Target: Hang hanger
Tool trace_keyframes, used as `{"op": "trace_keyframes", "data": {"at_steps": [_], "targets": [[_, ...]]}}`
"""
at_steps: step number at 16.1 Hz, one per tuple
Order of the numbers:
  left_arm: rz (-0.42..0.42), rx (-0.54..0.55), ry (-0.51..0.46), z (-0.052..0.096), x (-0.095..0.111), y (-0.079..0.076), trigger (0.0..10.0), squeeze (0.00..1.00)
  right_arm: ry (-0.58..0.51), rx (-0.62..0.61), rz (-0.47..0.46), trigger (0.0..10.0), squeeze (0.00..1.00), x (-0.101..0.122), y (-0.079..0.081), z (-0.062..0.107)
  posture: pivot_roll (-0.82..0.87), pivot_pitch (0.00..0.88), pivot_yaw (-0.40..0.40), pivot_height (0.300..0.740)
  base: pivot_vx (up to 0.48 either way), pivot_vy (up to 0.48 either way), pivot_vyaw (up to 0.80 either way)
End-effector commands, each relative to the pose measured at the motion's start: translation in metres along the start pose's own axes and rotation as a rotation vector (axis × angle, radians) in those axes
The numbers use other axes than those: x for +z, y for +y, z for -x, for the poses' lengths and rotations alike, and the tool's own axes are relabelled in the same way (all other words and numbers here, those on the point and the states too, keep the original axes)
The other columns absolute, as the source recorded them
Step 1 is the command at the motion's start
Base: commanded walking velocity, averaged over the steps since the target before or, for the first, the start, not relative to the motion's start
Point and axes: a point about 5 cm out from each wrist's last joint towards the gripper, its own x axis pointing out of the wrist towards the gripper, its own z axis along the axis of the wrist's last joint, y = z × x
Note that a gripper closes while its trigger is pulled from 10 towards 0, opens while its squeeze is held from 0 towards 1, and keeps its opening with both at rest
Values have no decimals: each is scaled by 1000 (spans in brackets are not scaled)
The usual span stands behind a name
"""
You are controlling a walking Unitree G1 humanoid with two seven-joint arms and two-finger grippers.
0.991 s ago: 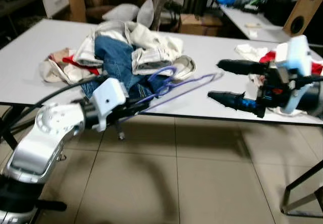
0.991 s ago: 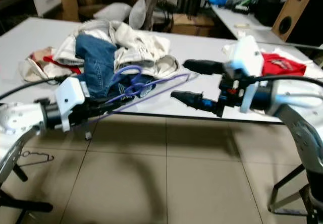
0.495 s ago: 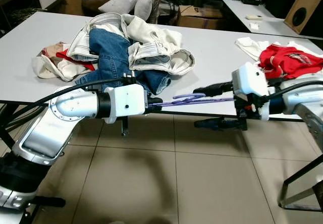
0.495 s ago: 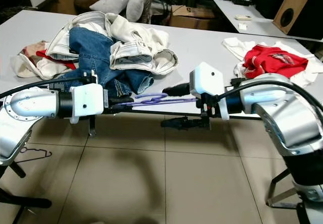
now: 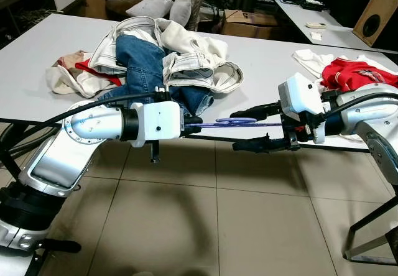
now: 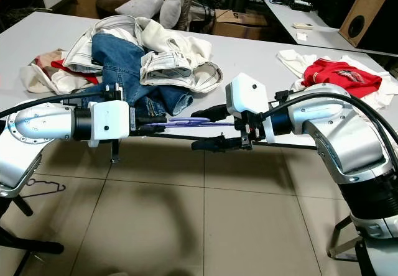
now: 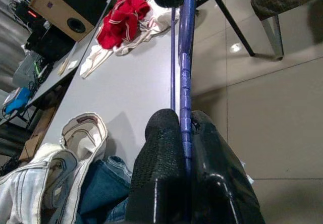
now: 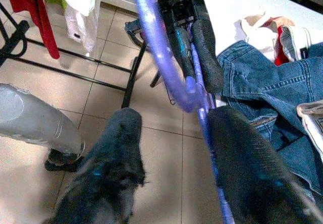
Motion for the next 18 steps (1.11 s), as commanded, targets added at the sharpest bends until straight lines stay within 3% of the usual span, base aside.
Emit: {"op": "trace_keyframes", "data": {"at_steps": [1,9,14,15,16,17,18], "targets": [[-35,-10,-14,-3,6,3,0,0,21,8,7,0,0,-1,-2,-1,57,0,-101,740,0,0,0],[-57,-28,-42,-3,13,6,0,0,51,-2,23,0,0,-4,-8,-4,61,0,-99,740,0,0,0],[9,-8,-46,1,12,7,0,0,47,-6,16,0,0,-4,-9,-4,64,0,-105,740,0,0,0],[16,1,-55,1,13,7,10000,0,44,-7,14,0,0,-3,-9,-4,64,0,-105,740,0,0,0],[10,20,-74,2,14,8,10000,243,42,-7,13,0,0,-3,-10,-4,64,0,-105,740,0,0,0],[17,31,-97,2,15,8,10000,1000,42,-9,12,0,0,-3,-10,-4,64,0,-105,740,0,0,0],[34,30,-116,3,17,8,10000,1000,43,-10,10,0,0,-3,-10,-3,64,0,-105,740,0,0,0]]}}
